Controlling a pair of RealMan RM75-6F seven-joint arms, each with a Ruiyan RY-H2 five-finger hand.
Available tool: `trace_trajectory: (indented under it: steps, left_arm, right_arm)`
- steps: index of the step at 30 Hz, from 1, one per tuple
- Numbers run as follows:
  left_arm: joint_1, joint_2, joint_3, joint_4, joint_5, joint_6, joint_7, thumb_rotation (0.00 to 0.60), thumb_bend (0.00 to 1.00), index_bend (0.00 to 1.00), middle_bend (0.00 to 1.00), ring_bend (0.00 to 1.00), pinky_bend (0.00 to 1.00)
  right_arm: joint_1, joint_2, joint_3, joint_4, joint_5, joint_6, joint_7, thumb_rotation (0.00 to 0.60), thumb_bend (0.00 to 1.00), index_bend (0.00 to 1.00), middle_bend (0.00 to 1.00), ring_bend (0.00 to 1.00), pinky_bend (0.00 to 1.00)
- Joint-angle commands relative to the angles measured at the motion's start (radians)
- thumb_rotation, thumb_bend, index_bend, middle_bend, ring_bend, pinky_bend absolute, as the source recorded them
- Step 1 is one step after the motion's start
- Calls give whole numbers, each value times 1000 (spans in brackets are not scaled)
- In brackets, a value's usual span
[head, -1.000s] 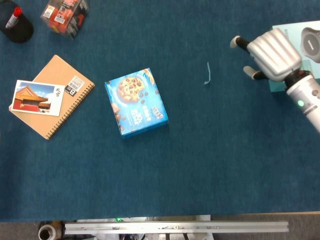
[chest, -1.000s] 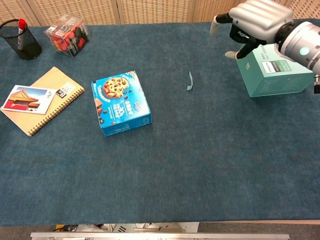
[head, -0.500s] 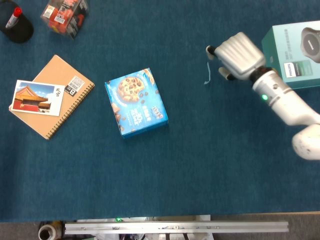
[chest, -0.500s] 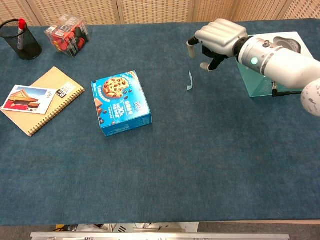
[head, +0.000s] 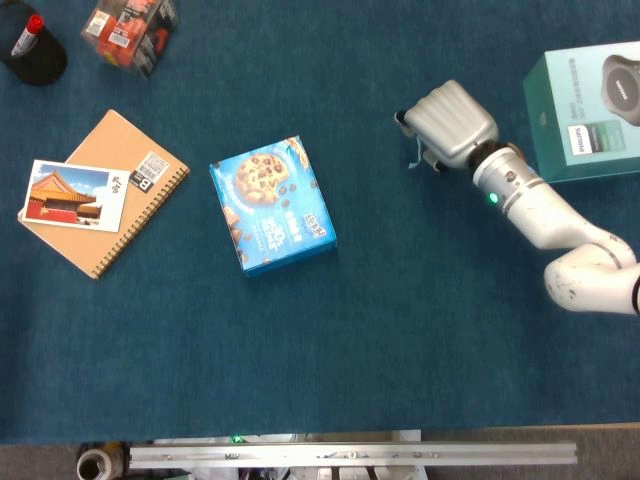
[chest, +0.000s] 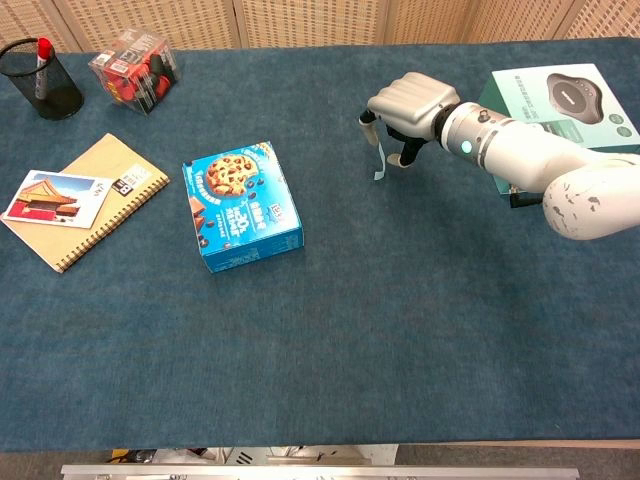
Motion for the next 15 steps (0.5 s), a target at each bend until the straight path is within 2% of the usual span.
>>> trace_trajectory:
  steps: [1, 15]
  left_arm:
    - [1, -1, 1, 3, 0, -1, -3, 600, 294, 145, 246, 244, 197]
    - [3, -3, -1, 4, -4, -6, -2, 600, 294, 145, 246, 244, 197]
  right_arm:
    - [6, -13, -11, 19, 0, -7, -5, 600, 254, 465, 954, 975, 1000]
    - [19, -49, -32, 93, -26, -16, 21, 600, 254, 465, 954, 975, 1000]
